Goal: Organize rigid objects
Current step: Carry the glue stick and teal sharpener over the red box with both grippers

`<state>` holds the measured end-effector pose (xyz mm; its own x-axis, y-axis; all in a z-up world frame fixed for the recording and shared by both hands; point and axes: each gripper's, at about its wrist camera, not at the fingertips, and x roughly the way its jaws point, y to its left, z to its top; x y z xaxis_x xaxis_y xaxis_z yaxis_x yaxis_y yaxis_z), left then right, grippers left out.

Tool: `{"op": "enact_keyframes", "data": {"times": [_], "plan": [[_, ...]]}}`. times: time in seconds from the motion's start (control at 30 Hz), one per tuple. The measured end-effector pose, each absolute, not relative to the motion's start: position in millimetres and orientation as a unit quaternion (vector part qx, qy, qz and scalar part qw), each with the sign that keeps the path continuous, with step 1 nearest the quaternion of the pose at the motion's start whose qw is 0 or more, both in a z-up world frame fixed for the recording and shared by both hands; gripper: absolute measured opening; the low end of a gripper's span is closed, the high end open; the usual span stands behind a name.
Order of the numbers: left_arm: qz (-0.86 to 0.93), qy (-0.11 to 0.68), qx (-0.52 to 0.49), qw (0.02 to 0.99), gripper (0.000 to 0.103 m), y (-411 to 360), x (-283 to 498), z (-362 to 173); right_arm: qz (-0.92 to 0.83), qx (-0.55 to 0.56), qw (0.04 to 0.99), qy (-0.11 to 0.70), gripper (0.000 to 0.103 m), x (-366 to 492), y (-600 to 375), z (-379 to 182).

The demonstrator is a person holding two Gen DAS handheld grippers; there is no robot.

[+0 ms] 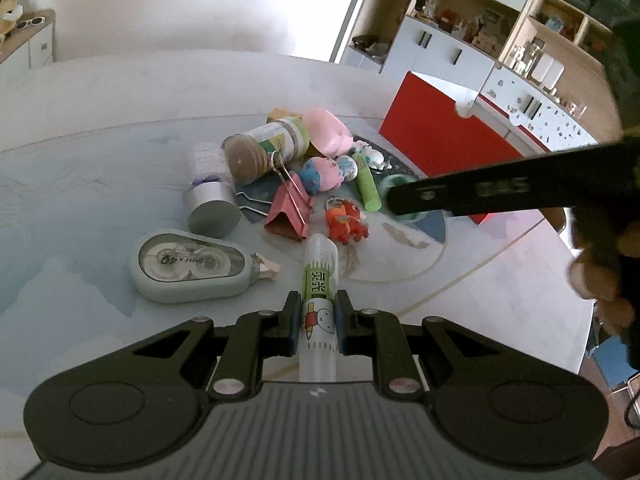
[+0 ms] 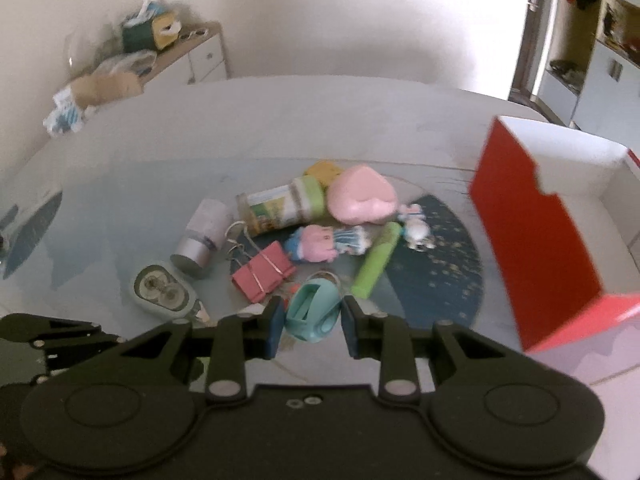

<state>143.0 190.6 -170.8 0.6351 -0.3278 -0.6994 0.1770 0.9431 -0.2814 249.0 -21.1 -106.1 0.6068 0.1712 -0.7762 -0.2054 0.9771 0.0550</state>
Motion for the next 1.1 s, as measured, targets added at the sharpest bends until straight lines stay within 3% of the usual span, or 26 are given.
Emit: {"op": "enact_keyframes", "data": {"times": [0.6,1.1], "plan": [[-0.115,0.366,-0.117,0.916,0.017,144.9,167.6,-99.9,0.107,0.012,0.918,0.381,0.03,244.4,-137.0,-45.9],[-0.141,0.346,-0.083,0.924,0.017,19.0,240.8,-51.7,0.104,0.025,0.922,0.371,0.03,267.5,-246.0,-53.0]]}}
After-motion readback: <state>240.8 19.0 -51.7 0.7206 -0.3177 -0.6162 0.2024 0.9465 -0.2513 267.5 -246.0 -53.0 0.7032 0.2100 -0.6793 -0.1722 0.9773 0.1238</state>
